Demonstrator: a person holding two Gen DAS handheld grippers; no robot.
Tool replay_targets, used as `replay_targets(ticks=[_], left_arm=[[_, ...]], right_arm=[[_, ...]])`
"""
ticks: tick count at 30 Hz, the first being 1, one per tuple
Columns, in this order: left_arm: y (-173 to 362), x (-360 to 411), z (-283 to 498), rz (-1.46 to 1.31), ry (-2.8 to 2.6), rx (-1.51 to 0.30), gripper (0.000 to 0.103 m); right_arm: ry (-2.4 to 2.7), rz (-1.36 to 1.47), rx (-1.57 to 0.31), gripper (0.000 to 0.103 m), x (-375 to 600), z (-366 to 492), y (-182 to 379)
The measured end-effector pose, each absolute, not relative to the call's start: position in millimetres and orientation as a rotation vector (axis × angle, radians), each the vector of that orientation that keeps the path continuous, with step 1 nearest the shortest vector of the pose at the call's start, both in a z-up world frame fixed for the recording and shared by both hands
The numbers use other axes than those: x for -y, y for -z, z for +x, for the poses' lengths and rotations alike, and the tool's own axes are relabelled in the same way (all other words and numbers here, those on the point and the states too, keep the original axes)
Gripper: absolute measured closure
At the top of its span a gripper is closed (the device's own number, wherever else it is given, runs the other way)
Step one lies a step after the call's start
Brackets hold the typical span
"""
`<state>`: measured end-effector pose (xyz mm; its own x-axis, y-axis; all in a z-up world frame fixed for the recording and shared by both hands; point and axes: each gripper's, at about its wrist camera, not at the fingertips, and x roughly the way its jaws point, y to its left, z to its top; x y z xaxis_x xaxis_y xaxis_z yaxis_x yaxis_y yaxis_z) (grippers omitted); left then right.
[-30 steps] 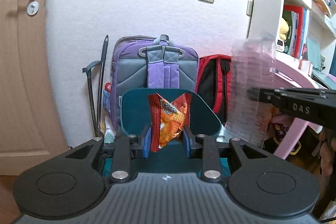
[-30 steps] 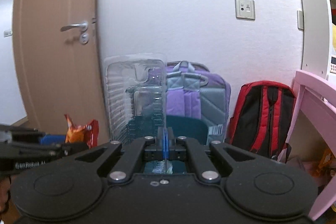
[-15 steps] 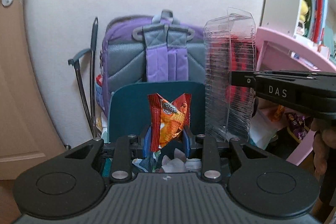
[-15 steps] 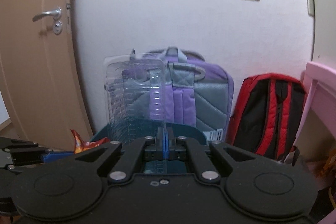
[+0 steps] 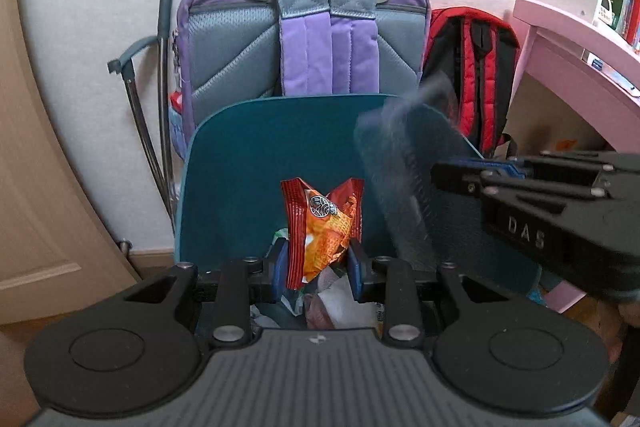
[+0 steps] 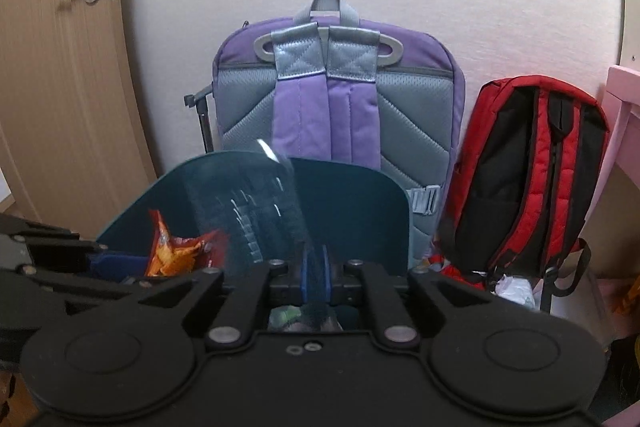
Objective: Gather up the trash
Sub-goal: 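Open both tools over the wastebasket to drop wrapper and bottle, then lower both tools back down to the remaining floor trash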
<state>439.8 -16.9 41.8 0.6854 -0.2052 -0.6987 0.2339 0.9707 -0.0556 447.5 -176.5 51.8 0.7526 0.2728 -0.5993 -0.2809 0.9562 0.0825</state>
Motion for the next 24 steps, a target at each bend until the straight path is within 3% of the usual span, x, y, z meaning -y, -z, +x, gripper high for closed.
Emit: replay_targets(ticks=[9, 11, 13, 24], left_arm=[[-39, 16, 442, 0.017, 0.229, -0.798, 0.069], [-42, 16, 438, 0.015, 0.223, -0.788, 0.047], [-47, 15, 432, 0.014, 0.211, -0.761, 0.034], [-78, 9, 389, 0.001, 0.214, -0.727, 0.034]], right_arm=[[-0.310, -0.008, -0.643, 0.084, 182, 438, -55], [-0.317, -0.002, -0.639, 0.080, 184, 434, -59], [-0.322, 0.003, -0.634, 0.078, 185, 428, -63], [-0.358, 0.022, -0.601, 0.071, 198, 378, -96]])
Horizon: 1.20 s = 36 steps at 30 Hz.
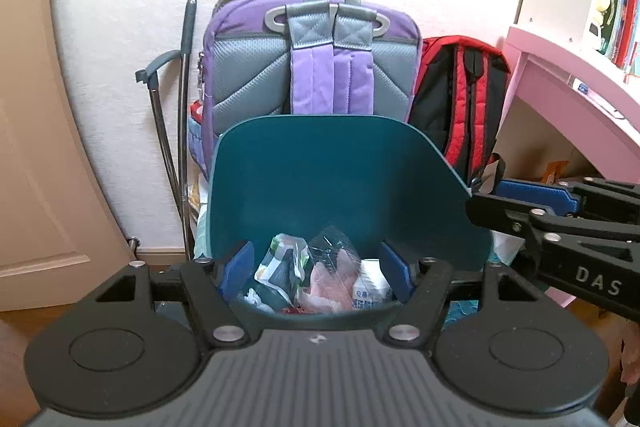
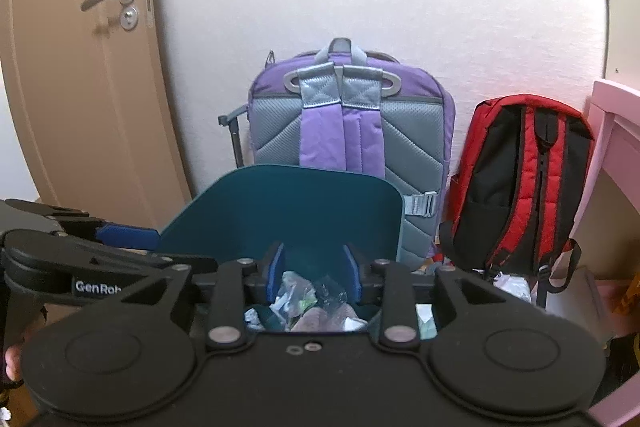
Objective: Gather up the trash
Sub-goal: 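Lower both tools back down to the remaining floor trash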
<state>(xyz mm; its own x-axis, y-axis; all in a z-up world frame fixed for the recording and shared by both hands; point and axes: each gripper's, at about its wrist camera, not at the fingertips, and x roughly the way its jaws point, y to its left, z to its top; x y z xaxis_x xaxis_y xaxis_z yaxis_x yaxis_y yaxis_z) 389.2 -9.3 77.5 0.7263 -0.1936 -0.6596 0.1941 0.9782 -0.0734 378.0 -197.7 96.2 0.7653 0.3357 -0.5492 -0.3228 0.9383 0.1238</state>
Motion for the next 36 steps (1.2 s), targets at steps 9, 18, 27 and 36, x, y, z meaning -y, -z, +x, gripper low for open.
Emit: replay_targets(ticks=[9, 18, 27, 36], left_arm=[[-101, 1, 336, -0.019, 0.209, -0.696, 0.032], [-107, -10, 283, -0.028, 0.219, -0.693, 0.030], [-87, -35, 236, -0.066, 0.242, -0.718, 0.020], [-26, -73, 217, -0.130, 0.189, -0.818, 0.015]], right_arm=[[-0.407, 0.031, -0.557, 0.068, 207, 325, -123], [-0.475, 0.031, -0.511, 0.053, 207, 269, -135], [-0.543, 0.030, -0.563, 0.051, 202, 230, -106], [-0.582, 0.036, -0.697, 0.051, 190, 216, -34]])
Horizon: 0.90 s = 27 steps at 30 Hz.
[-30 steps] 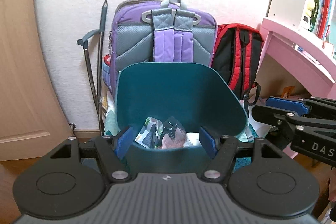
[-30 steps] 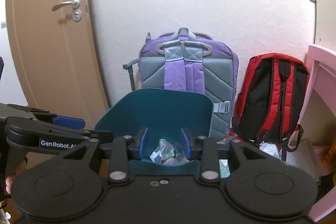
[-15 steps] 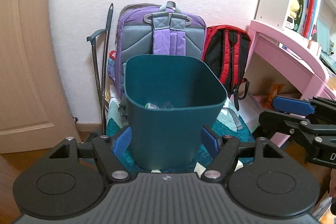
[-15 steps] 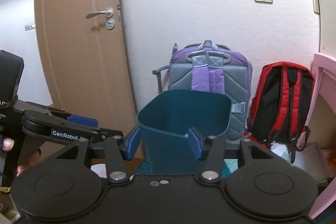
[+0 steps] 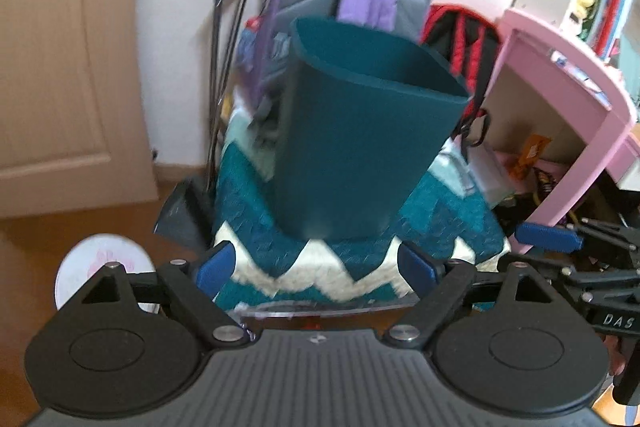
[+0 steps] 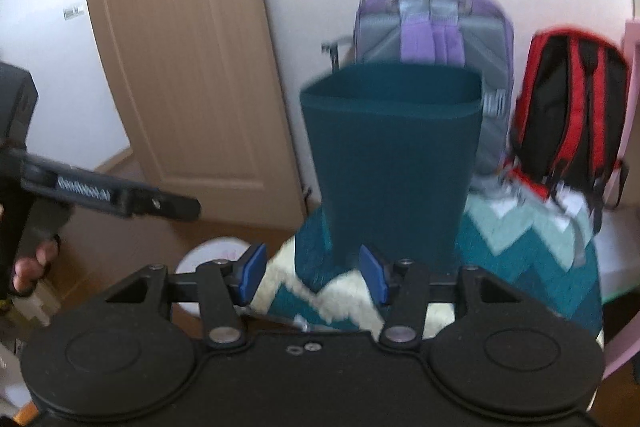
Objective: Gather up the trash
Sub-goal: 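Lower both tools back down to the remaining floor trash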
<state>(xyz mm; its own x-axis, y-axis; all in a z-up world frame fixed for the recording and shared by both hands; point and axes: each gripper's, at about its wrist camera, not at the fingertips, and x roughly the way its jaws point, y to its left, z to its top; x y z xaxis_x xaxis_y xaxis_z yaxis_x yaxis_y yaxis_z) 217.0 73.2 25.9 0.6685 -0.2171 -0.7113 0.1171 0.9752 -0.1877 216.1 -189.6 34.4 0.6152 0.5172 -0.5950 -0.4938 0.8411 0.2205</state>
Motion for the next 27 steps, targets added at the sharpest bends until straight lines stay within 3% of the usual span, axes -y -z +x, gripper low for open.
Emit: replay_targets(ticks=[3, 5, 16, 27], left_arm=[[2, -84, 219, -0.125, 0.163, -0.840, 0.011], [24, -90, 223, -0.110, 0.144, -0.856, 0.001], [173, -124, 270, -0.111, 0.053, -1.061, 0.001], [328, -141, 309, -0.086, 0.029, -1.263, 0.001]], right_arm=[[-0.587, 0.028, -0.756, 0.051, 183, 217, -2], [-0.585, 0.035, -0.799, 0.051, 179, 219, 22], [-0.546, 0.002, -1.088, 0.051, 157, 237, 186], [-0.518, -0.051, -1.291, 0.051, 141, 266, 315]])
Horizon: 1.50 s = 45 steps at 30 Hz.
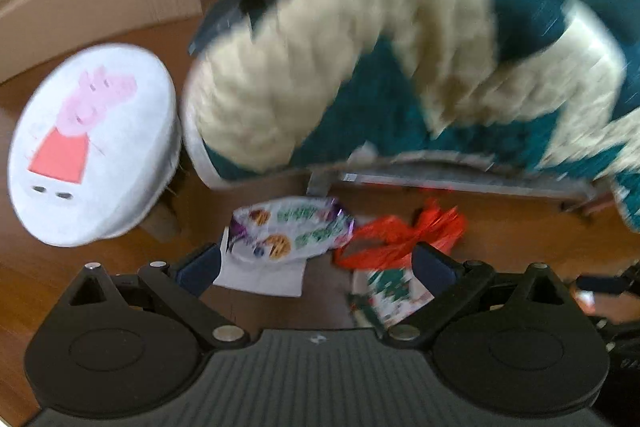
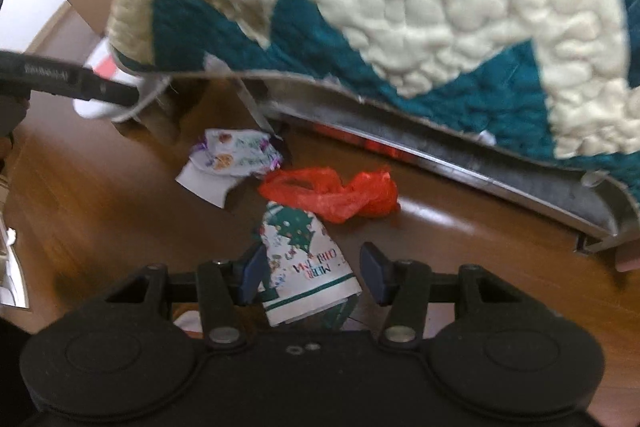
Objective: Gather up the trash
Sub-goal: 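Lower both tools back down to the remaining floor trash, then grasp the white cookie wrapper with left tool while right tool grasps the red bag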
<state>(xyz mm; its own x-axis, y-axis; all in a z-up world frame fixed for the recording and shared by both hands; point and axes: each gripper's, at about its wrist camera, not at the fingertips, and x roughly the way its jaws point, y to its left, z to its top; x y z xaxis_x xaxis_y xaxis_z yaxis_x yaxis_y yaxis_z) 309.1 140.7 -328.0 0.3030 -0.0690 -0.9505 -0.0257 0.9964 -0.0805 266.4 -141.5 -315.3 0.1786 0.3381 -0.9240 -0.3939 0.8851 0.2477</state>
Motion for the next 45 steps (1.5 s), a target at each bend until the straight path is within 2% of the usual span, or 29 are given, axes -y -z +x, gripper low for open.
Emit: replay_targets(ticks=[10, 18, 27, 37, 40, 42, 43, 45], left_arm=[[438, -124, 323, 0.043, 0.085, -1.314, 0.001], [496, -102, 332, 0.182, 0.132, -1.304, 0.002], [523, -117, 367, -0.150, -0.001, -1.307, 0.007], [540, -117, 382, -0.316, -0.103, -1.322, 0.030], [547, -117, 385, -0.342, -0.121, -1.339, 0.046], [550, -119, 387, -0.366, -0.129, -1.347, 0.052], [551, -118, 388, -0.371, -0.129, -1.350, 0.060], [550, -120, 387, -0.369, -0.127, -1.354, 0.063]], right_arm=[[-0.429, 0.007, -1.377, 0.051, 131, 315, 395], [-0.299, 0.156, -1.423, 0.051, 127, 343, 453], [-0.202, 0.308, -1.447, 0.051, 139, 356, 488], [-0.147, 0.357, -1.432, 0.054, 140, 359, 507], [-0.155, 0.355, -1.429, 0.054, 138, 361, 510], [-0.157, 0.349, -1.428, 0.054, 137, 361, 511], [-0.157, 0.347, -1.428, 0.054, 136, 362, 512], [-0.156, 0.343, -1.424, 0.055, 136, 361, 512]])
